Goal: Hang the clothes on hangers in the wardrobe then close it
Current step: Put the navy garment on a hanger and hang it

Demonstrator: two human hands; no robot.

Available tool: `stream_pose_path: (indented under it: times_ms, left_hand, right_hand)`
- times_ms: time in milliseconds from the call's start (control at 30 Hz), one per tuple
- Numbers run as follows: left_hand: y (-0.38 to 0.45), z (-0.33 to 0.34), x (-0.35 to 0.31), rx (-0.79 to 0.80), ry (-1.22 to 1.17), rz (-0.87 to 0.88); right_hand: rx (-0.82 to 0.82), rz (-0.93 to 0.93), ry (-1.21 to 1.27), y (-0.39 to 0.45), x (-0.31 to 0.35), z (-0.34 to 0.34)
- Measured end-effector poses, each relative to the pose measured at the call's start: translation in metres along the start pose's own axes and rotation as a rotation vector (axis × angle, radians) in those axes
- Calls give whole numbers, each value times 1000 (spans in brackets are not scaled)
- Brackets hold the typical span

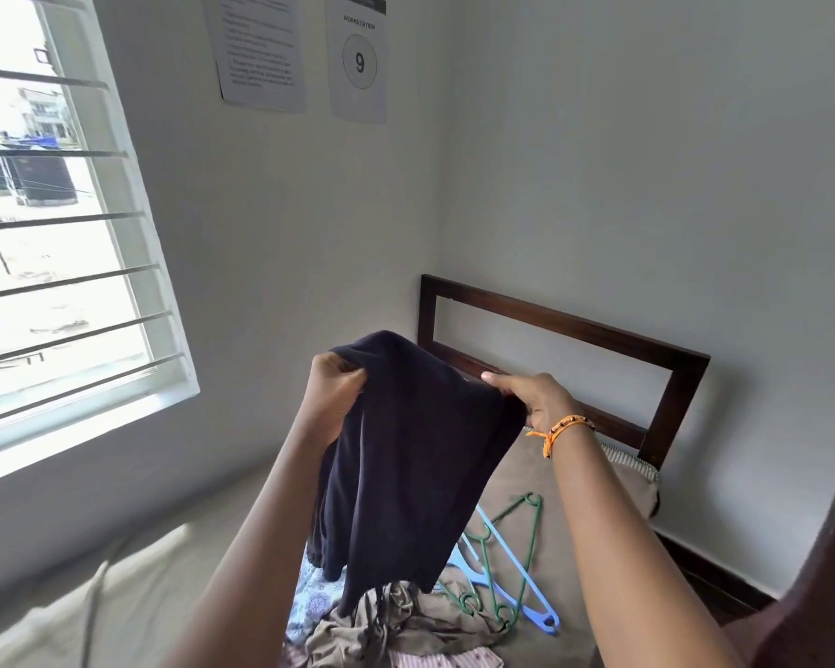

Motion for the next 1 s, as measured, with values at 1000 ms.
stream_pose_path:
  times_ms: [1000]
  left_hand:
    - [88,-2,45,-12,143,-264]
  right_hand:
    - [59,-291,134,60,64,29]
Point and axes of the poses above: each hand's wrist, its own y-axis towards the middle knuckle, its own z-axis out of the palm, x = y × z, the point moved 9 cm from there along y, towards the middle knuckle, and after that the axes turned 4 degrees about y, right-handed, at the moved point
